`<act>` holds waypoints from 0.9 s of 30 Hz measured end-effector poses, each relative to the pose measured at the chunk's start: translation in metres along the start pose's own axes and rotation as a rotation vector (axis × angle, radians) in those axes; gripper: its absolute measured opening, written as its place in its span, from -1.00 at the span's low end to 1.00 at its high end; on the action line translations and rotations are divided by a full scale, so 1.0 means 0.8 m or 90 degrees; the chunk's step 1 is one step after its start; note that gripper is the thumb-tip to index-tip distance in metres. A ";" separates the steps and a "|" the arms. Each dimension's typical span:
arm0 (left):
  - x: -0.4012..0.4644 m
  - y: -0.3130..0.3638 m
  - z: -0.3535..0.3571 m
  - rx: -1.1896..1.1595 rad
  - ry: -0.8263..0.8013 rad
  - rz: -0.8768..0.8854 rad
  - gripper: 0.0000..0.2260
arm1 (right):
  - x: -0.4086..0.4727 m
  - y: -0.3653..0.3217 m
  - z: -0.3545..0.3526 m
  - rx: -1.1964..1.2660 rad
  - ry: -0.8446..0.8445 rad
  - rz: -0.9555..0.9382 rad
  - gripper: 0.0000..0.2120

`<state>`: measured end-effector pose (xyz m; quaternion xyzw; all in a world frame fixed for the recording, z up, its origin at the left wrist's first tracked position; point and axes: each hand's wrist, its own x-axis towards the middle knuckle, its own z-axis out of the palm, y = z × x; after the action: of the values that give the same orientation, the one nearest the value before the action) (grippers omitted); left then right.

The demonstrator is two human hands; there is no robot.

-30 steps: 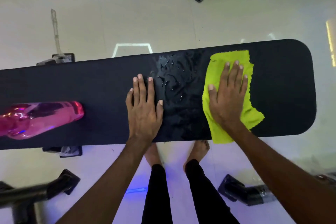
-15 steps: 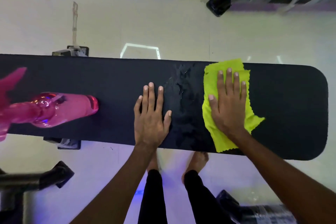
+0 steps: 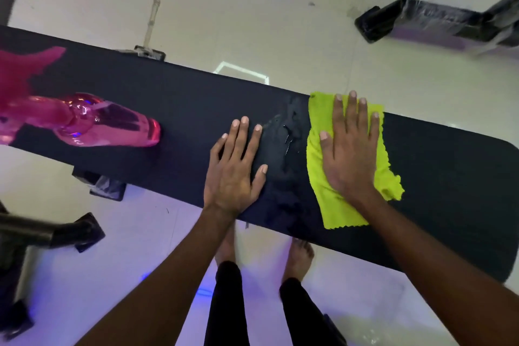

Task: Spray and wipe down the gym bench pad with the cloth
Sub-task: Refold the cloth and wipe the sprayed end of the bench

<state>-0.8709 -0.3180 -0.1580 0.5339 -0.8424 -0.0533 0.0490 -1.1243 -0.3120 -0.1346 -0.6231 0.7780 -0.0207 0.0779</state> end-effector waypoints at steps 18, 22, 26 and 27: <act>-0.006 0.002 -0.028 -0.051 -0.050 -0.086 -0.34 | -0.055 -0.067 0.006 -0.029 -0.010 0.024 -0.31; -0.064 -0.025 -0.032 -0.030 -0.093 -0.199 -0.24 | -0.040 -0.127 0.013 -0.055 -0.048 -0.110 -0.31; -0.099 -0.046 -0.029 -0.005 -0.092 -0.131 -0.28 | 0.029 -0.128 0.008 -0.055 -0.058 -0.289 -0.34; -0.099 -0.046 -0.029 -0.002 -0.094 -0.131 -0.28 | 0.032 -0.121 0.007 -0.048 -0.055 -0.272 -0.35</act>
<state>-0.8010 -0.2624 -0.1424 0.6120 -0.7845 -0.0986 -0.0181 -1.0351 -0.3579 -0.1301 -0.7764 0.6246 0.0189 0.0818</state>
